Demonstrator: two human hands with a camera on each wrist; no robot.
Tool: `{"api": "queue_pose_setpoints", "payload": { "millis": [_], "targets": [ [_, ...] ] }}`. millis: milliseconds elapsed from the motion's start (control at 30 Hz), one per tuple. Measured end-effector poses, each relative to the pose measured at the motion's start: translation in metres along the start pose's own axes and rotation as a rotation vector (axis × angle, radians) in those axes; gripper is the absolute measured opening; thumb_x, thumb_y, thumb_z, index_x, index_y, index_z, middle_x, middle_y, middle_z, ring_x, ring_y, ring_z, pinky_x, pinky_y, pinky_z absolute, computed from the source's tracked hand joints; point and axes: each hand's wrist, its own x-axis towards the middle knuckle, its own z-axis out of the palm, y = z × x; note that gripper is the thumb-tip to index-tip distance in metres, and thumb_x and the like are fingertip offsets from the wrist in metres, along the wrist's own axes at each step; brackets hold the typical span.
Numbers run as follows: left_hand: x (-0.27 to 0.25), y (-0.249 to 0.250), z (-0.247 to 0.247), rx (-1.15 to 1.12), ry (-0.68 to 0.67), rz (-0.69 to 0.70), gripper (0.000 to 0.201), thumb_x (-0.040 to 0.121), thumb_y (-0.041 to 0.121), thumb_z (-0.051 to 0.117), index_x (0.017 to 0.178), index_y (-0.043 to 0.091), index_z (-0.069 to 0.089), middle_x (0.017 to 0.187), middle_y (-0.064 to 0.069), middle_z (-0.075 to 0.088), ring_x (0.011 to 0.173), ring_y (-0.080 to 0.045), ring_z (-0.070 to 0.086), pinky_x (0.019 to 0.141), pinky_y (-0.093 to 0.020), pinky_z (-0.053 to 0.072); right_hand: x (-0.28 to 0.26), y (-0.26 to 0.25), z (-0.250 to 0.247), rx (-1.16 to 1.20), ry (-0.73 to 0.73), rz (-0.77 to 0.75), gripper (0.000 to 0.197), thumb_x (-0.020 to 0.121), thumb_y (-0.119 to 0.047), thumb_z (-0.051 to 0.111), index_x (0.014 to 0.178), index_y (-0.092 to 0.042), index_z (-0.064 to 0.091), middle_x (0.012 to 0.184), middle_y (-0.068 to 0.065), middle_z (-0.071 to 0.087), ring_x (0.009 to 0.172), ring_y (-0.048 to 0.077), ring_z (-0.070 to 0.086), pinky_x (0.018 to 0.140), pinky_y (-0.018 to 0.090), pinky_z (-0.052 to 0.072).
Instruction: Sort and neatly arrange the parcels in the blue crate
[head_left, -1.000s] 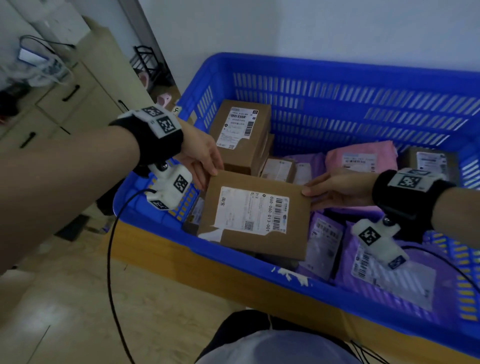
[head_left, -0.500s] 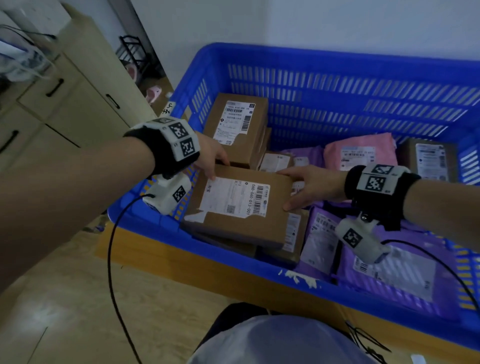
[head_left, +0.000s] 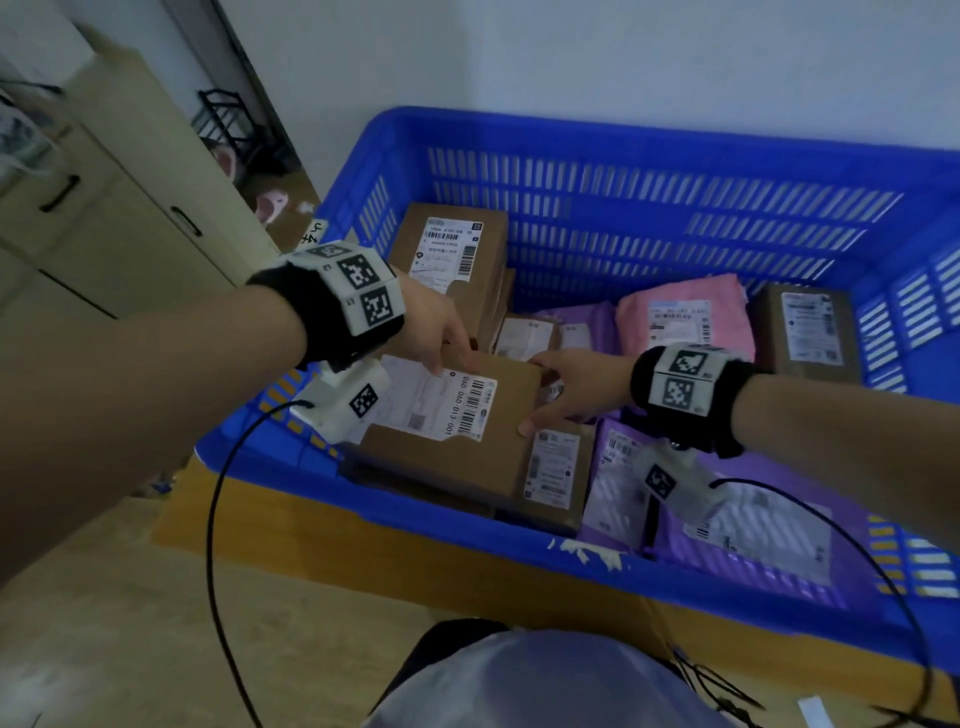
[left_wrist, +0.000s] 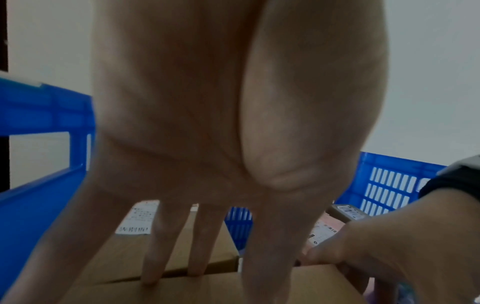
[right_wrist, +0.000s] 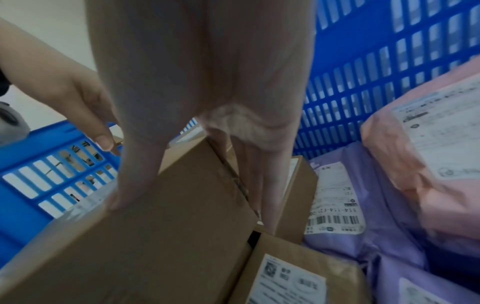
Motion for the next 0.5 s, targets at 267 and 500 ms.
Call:
{"api": "queue_pose_setpoints", "payload": {
  "millis": [267, 500],
  "targets": [
    [-0.008, -0.006, 0.010, 0.087, -0.023, -0.050, 0.053, 0.096, 0.022, 0.051, 0.145, 0.030, 0.034, 0.150, 0.002, 0.037, 0.135, -0.018, 0.036, 0.108, -0.030, 0.031, 0.006, -0.015, 0.002, -0.077, 0.010, 0.050, 0.077, 0.073, -0.046, 0.076, 0.135, -0.017, 0.041, 0.131, 0.001, 0.053, 0.118, 0.021, 0.054, 0.102, 0.040, 0.047],
    [-0.009, -0.013, 0.018, 0.034, 0.090, 0.012, 0.050, 0.094, 0.023, 0.054, 0.141, 0.031, 0.040, 0.146, 0.003, 0.043, 0.130, -0.016, 0.044, 0.105, -0.030, 0.037, 0.000, -0.024, -0.008, -0.196, 0.059, 0.139, 0.084, 0.081, -0.051, 0.065, 0.145, -0.010, 0.029, 0.134, 0.008, 0.056, 0.115, 0.019, 0.056, 0.106, 0.035, 0.041]
  ]
}}
